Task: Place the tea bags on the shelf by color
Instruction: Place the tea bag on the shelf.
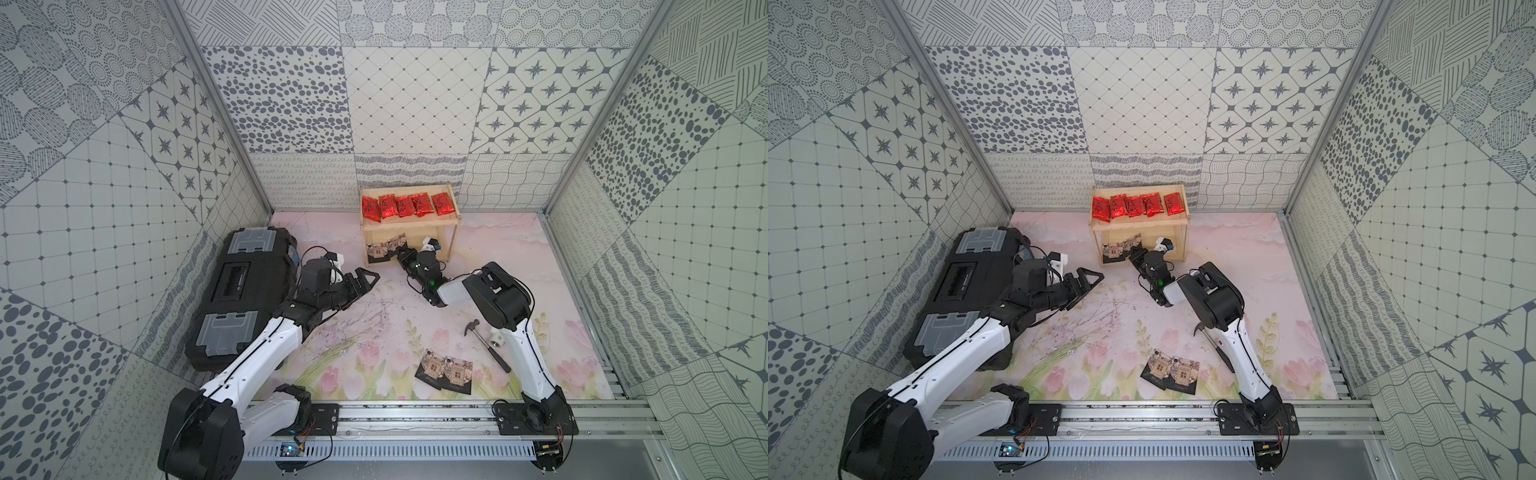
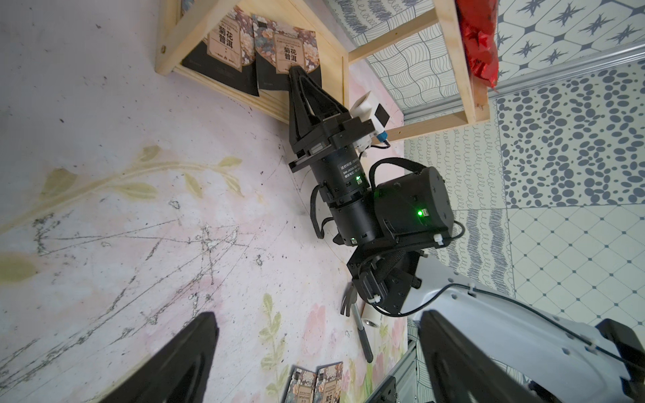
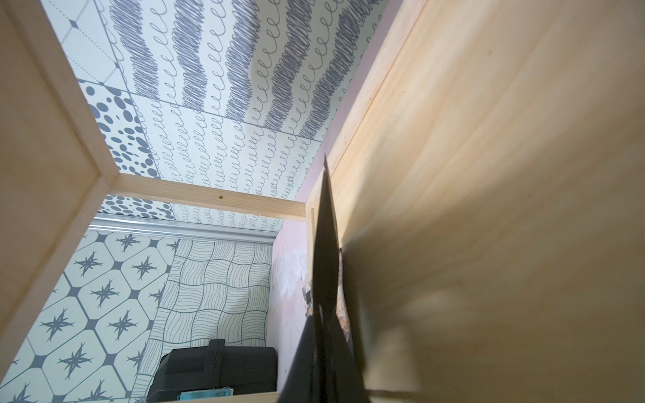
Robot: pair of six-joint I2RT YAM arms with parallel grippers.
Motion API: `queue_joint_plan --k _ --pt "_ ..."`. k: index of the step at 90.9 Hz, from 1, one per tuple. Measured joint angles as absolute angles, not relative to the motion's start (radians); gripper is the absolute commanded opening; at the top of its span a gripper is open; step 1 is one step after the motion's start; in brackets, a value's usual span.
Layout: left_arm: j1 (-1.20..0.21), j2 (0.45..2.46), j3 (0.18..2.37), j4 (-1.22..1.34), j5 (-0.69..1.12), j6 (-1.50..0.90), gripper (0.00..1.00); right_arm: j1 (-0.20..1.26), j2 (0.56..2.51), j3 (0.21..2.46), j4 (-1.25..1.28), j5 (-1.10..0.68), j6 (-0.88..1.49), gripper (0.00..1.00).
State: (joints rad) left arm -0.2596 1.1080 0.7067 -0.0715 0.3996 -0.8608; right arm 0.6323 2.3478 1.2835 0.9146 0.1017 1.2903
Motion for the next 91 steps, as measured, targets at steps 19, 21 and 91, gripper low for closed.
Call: queue_joint_plan --k 19,21,91 --pt "-0.257 1.114 0.706 -0.071 0.408 -0.861 0.94 0.628 2.348 1.283 0.913 0.091 1.299 0.30" --pt "-0.256 1.115 0.706 -0.071 0.408 -0.861 0.94 0.627 2.348 1.283 0.912 0.091 1.301 0.32" --pt "-0.245 1.138 0.696 -0.057 0.439 -0.865 0.92 0.627 2.234 1.268 0.658 0.040 1.494 0.65"
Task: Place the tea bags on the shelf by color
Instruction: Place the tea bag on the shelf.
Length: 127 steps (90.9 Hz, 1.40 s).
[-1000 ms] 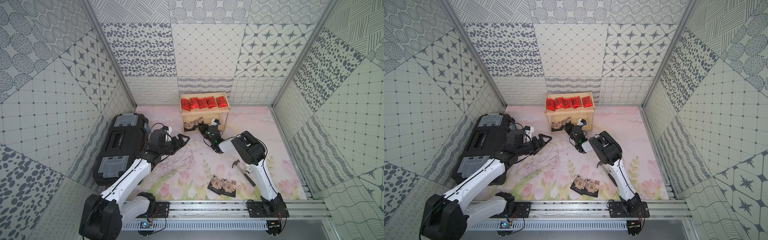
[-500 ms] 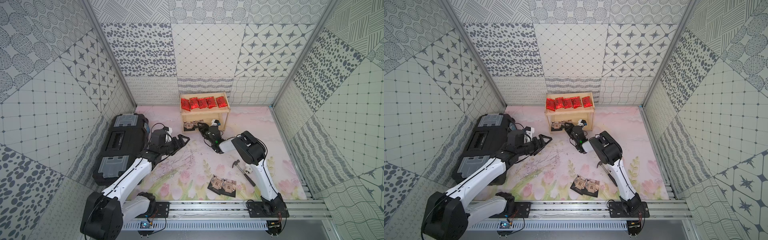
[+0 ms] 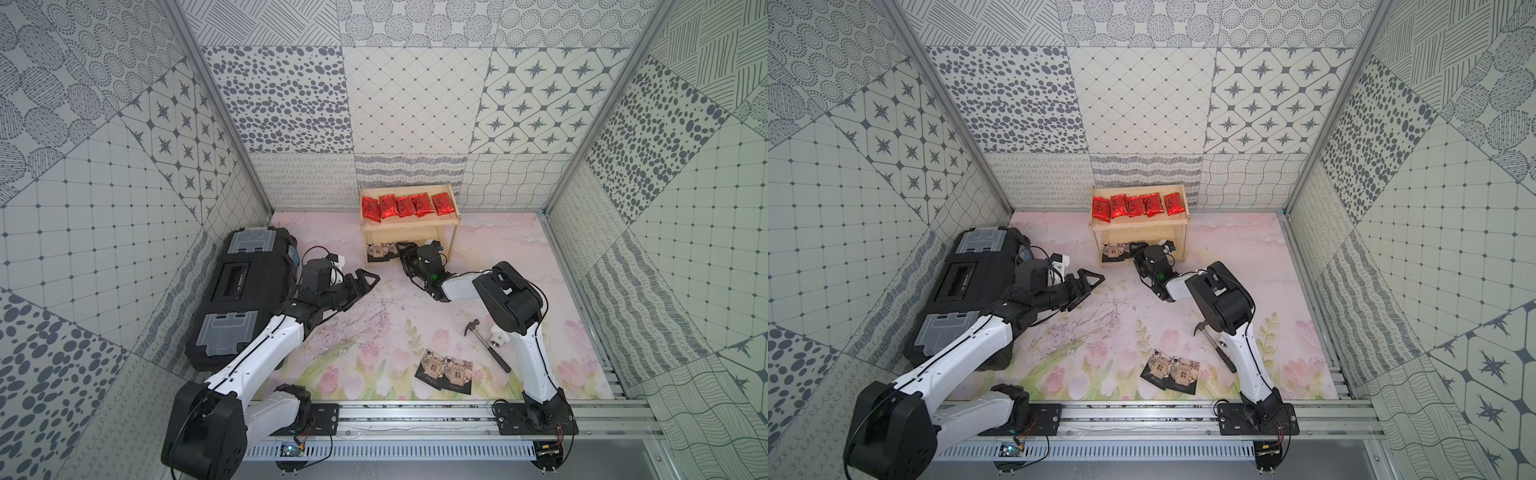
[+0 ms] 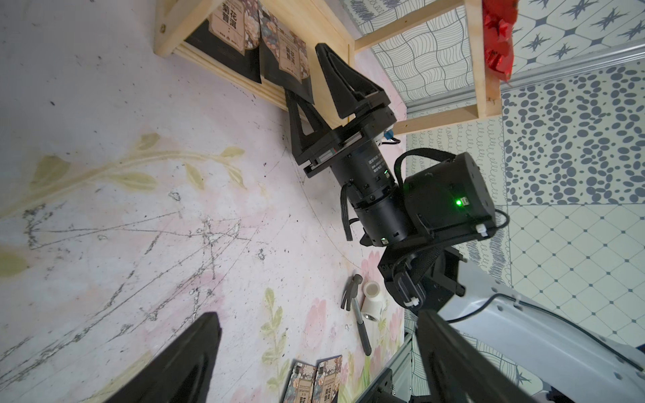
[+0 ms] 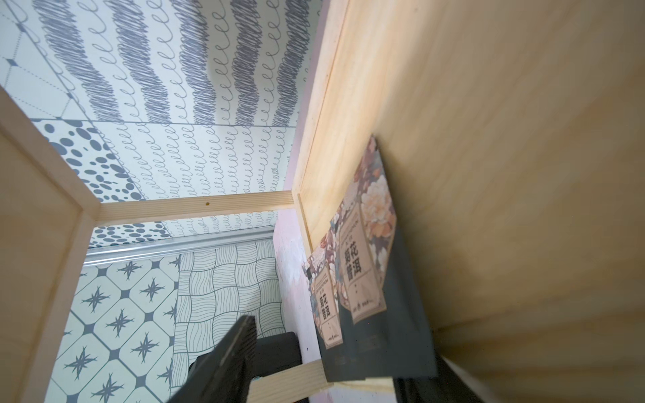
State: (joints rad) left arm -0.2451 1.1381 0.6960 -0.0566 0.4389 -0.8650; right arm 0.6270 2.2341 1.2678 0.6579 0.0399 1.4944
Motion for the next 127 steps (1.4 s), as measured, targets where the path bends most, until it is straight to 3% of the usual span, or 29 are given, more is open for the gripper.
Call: queue_joint_plan --k 51,100,116,127 --pt "-0.245 1.131 0.696 -0.057 0.440 -0.865 0.92 0.622 2.196 1.377 0.360 -0.002 1.530 0.70" --pt "-0.245 1.114 0.704 -0.057 0.439 -0.865 0.92 0.599 2.179 1.534 -0.153 -0.109 1.475 0.81" --pt "-0.241 1.114 0.707 -0.060 0.438 -0.865 0.89 0.607 2.139 1.503 -0.211 -0.115 1.338 0.80" --pt "-0.242 1.124 0.716 -0.065 0.438 -0.865 0.86 0.635 1.974 1.347 -0.233 -0.107 1.110 0.71"
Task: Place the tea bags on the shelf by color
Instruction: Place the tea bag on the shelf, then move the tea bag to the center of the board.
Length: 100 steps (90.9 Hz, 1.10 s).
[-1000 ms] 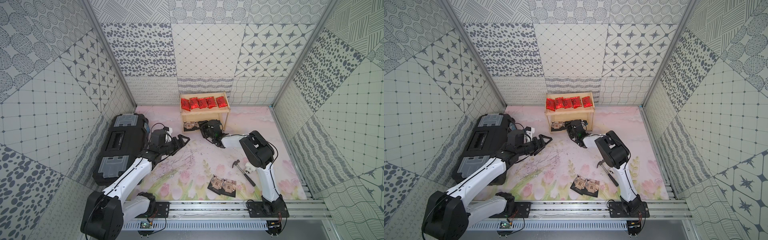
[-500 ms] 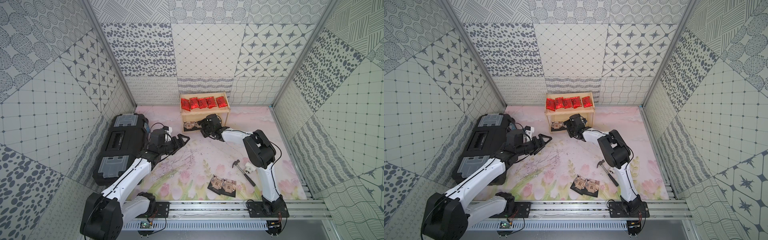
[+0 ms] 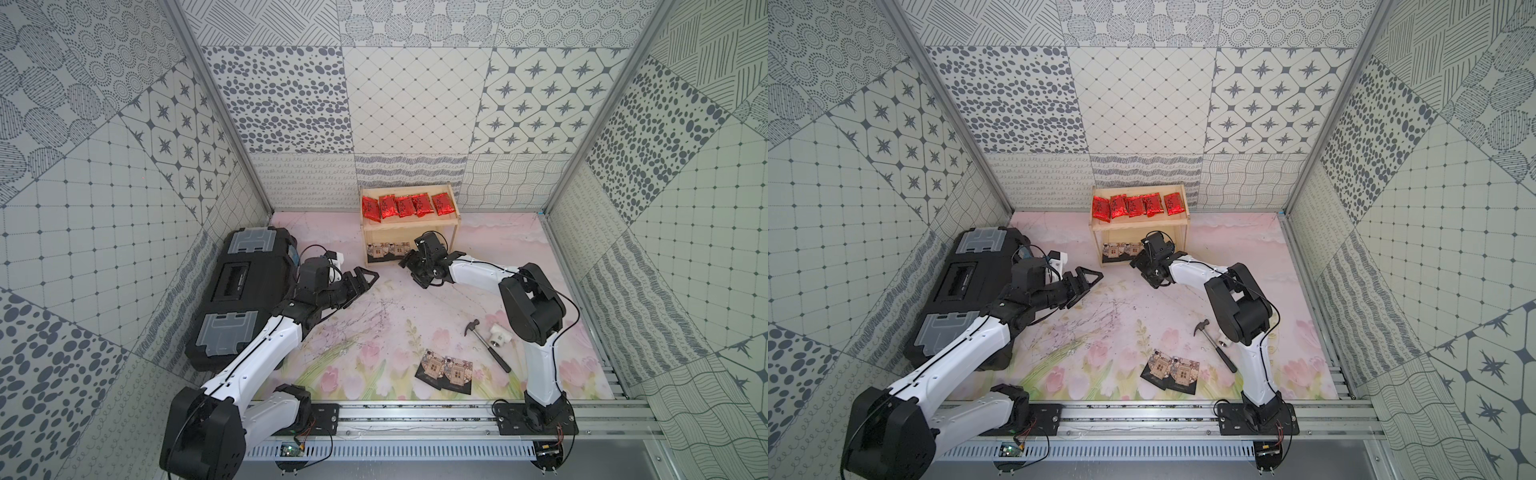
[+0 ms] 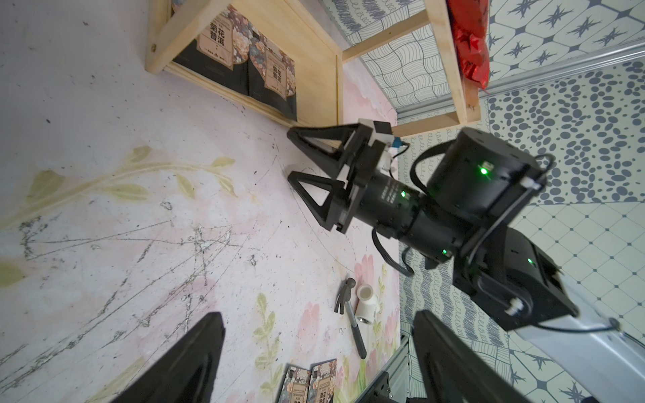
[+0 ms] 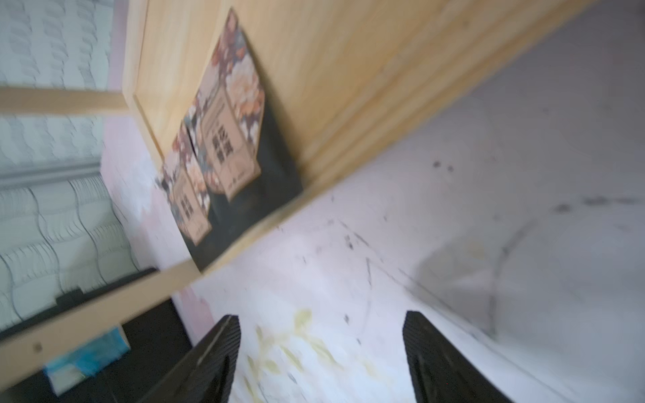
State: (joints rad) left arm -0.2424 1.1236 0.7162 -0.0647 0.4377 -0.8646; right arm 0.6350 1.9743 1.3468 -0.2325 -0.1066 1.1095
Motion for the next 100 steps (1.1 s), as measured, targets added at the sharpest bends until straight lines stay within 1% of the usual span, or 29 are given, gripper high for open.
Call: queue_joint_plan --k 10,15,19,24,31,45,58,82,100 --pt "-0.276 1.149 0.727 -0.079 0.424 -0.861 0.86 0.719 1.703 1.124 -0.221 -0.056 0.865 0.65" --pt "-0.307 1.163 0.732 -0.094 0.413 -0.857 0.86 0.797 1.546 1.005 -0.217 0.005 0.750 0.61" --pt "-0.332 1.173 0.735 -0.104 0.403 -0.852 0.86 0.868 1.438 0.921 -0.221 0.053 0.688 0.60" --pt "-0.361 1.187 0.736 -0.113 0.389 -0.847 0.86 0.965 1.340 0.834 -0.230 0.097 0.633 0.55" --pt "-0.400 1.214 0.735 -0.121 0.378 -0.843 0.86 1.073 1.267 0.728 -0.258 0.155 0.601 0.50" --pt "-0.439 1.273 0.737 -0.126 0.366 -0.843 0.86 1.243 1.232 0.591 -0.334 0.235 0.612 0.39" --pt "-0.450 1.294 0.741 -0.134 0.356 -0.842 0.87 1.330 1.238 0.543 -0.333 0.280 0.652 0.35" --pt "-0.456 1.307 0.741 -0.151 0.346 -0.839 0.87 1.343 1.246 0.448 -0.258 0.332 0.719 0.29" --pt "-0.456 1.306 0.739 -0.157 0.335 -0.830 0.87 1.329 1.333 0.451 -0.125 0.350 0.704 0.25"
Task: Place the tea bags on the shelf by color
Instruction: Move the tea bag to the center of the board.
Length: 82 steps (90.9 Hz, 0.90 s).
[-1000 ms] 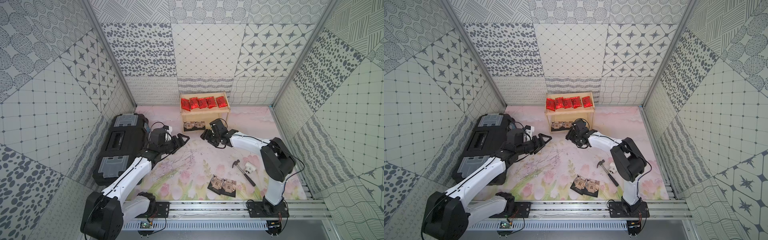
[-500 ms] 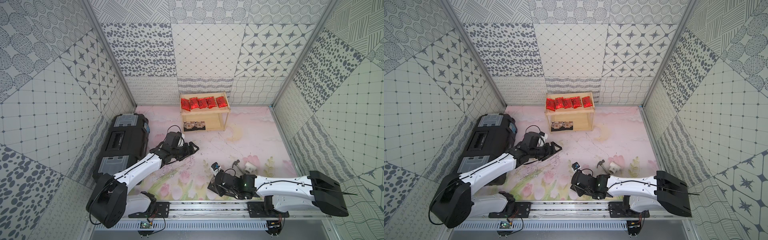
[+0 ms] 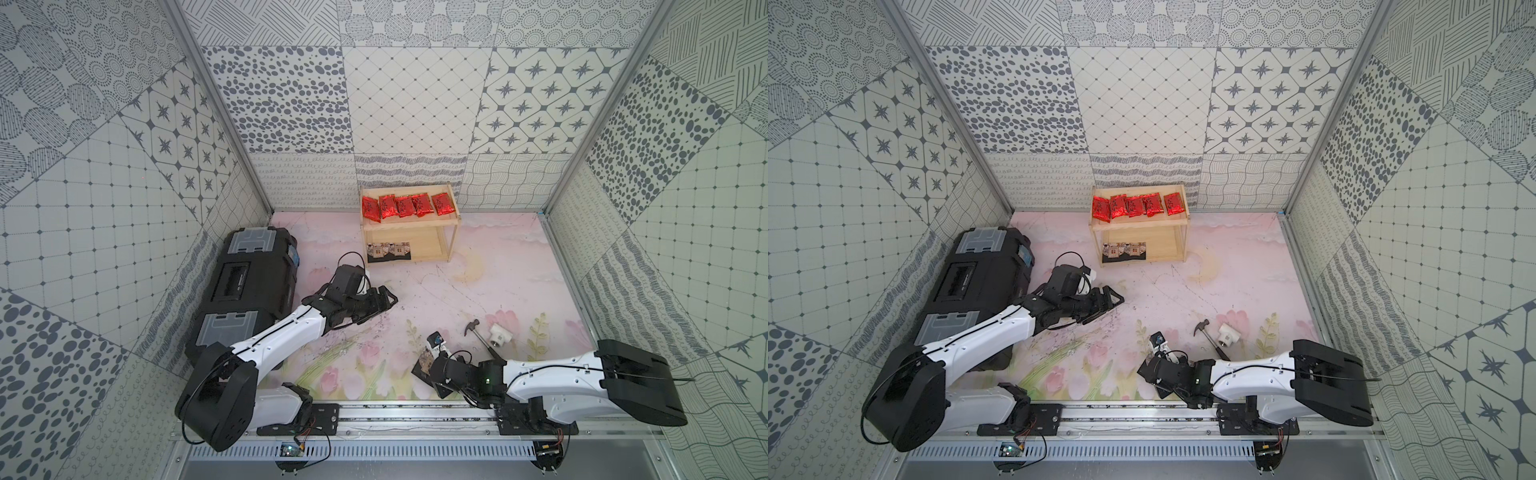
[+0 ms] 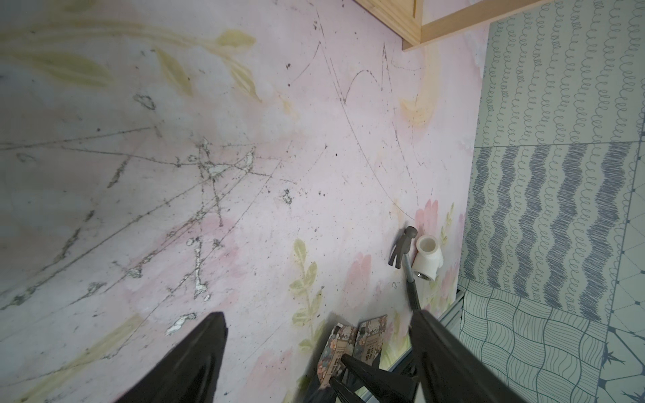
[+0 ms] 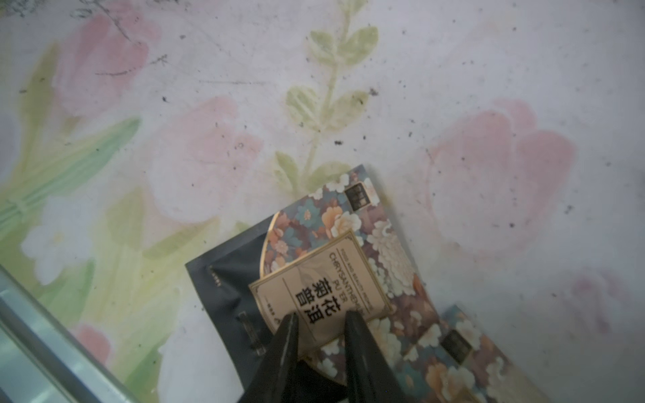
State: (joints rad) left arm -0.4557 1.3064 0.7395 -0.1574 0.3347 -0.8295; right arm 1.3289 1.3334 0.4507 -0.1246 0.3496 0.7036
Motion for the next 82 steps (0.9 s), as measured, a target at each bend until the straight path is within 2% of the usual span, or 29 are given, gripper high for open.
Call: queue_joint_plan --k 16,25,31,41,50,62,72,82 --pt "-0.455 1.290 0.707 -0.158 0.330 -0.819 0.87 1.231 1.451 0.500 0.032 0.297 0.584 0.24" --pt "-0.454 1.280 0.678 -0.156 0.330 -0.817 0.83 1.154 1.520 0.534 0.119 0.235 0.474 0.24" --pt "-0.453 1.282 0.662 -0.152 0.331 -0.815 0.79 1.105 1.565 0.564 0.162 0.190 0.395 0.24" --pt "-0.455 1.297 0.646 -0.138 0.343 -0.808 0.64 1.020 1.644 0.619 0.230 0.103 0.281 0.26" --pt "-0.487 1.331 0.664 -0.139 0.359 -0.797 0.56 0.968 1.657 0.643 0.237 0.043 0.226 0.29" --pt "-0.556 1.388 0.702 -0.120 0.361 -0.763 0.42 0.923 1.561 0.583 0.256 -0.029 0.267 0.29" --pt "-0.570 1.438 0.718 -0.096 0.356 -0.749 0.37 0.861 1.434 0.439 0.374 -0.128 0.407 0.28" --pt "-0.580 1.499 0.738 -0.071 0.356 -0.737 0.35 0.772 1.402 0.318 0.489 -0.219 0.579 0.29"
